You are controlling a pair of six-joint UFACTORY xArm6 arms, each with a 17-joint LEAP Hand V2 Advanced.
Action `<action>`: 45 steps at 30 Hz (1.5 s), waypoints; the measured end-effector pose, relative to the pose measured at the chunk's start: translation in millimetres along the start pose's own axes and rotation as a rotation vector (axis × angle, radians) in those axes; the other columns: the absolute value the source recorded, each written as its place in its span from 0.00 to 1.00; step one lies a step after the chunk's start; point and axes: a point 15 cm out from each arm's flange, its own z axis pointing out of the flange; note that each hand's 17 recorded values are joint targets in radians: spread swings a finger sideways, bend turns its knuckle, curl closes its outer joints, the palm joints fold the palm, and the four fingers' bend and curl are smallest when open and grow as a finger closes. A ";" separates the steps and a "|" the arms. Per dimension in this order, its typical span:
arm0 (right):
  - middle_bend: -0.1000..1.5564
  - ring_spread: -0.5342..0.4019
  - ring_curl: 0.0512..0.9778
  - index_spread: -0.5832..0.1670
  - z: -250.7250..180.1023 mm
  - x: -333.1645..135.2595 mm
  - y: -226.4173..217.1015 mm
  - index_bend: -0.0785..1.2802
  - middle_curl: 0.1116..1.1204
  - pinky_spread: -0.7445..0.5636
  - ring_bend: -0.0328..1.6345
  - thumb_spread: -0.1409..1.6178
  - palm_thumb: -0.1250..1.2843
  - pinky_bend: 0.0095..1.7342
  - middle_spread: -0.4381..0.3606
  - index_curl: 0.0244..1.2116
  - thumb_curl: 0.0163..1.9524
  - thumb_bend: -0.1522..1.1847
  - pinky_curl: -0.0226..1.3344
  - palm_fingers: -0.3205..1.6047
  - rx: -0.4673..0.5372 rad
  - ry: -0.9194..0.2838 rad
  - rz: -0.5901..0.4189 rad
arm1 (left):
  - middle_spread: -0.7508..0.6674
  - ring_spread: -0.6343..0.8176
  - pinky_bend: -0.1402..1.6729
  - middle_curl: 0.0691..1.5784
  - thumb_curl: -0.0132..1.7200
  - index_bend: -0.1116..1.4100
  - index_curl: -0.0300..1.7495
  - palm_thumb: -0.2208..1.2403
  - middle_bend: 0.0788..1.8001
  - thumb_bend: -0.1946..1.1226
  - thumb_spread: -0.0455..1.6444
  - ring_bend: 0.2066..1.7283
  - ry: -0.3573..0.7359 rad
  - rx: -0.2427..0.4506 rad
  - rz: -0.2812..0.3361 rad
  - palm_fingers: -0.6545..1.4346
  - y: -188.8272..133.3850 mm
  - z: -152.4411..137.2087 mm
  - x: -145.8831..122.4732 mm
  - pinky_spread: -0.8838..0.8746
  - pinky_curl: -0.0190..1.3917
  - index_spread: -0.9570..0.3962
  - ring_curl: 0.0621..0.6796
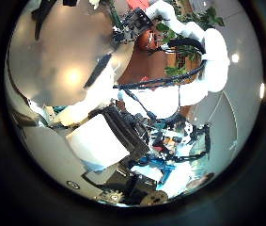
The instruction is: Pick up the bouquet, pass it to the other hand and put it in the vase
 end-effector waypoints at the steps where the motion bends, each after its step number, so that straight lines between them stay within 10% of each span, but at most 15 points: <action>1: 0.62 0.30 0.50 0.21 -0.2 0.0 -0.5 0.49 0.56 0.24 0.71 0.63 0.63 0.62 0.25 0.57 0.24 0.11 0.29 0.79 -0.012 0.002 0.000 | 0.50 0.48 0.21 0.30 0.21 0.21 0.37 0.44 0.15 0.13 0.71 0.33 0.000 0.000 0.000 0.58 -0.1 0.0 -0.1 0.59 0.23 0.56 0.02; 8: 0.73 0.31 0.58 0.21 -16.9 -1.8 -7.4 0.69 0.67 0.32 0.79 0.61 0.78 0.75 0.25 0.72 0.28 0.14 0.38 0.80 0.002 -0.003 0.003 | 0.50 0.49 0.21 0.31 0.21 0.20 0.37 0.44 0.15 0.13 0.71 0.33 -0.001 -0.003 -0.002 0.58 -1.4 0.5 -0.8 0.59 0.23 0.57 0.01; 26: 0.87 0.33 0.72 0.37 -198.1 11.1 48.2 0.87 0.75 0.42 0.86 0.58 0.92 0.81 0.35 0.82 0.43 0.21 0.51 0.74 0.562 -0.083 -0.072 | 0.50 0.49 0.20 0.31 0.21 0.20 0.37 0.44 0.15 0.13 0.71 0.33 0.001 0.002 0.000 0.58 -15.7 -9.2 -0.1 0.59 0.23 0.57 0.00; 45: 0.89 0.35 0.76 0.45 -309.5 -34.6 192.0 0.91 0.72 0.44 0.88 0.56 0.90 0.76 0.38 0.79 0.55 0.20 0.60 0.75 0.722 -0.776 -0.310 | 0.49 0.47 0.20 0.31 0.21 0.21 0.37 0.43 0.16 0.13 0.71 0.34 0.207 0.027 -0.013 0.60 -49.2 -10.5 17.4 0.57 0.23 0.56 0.00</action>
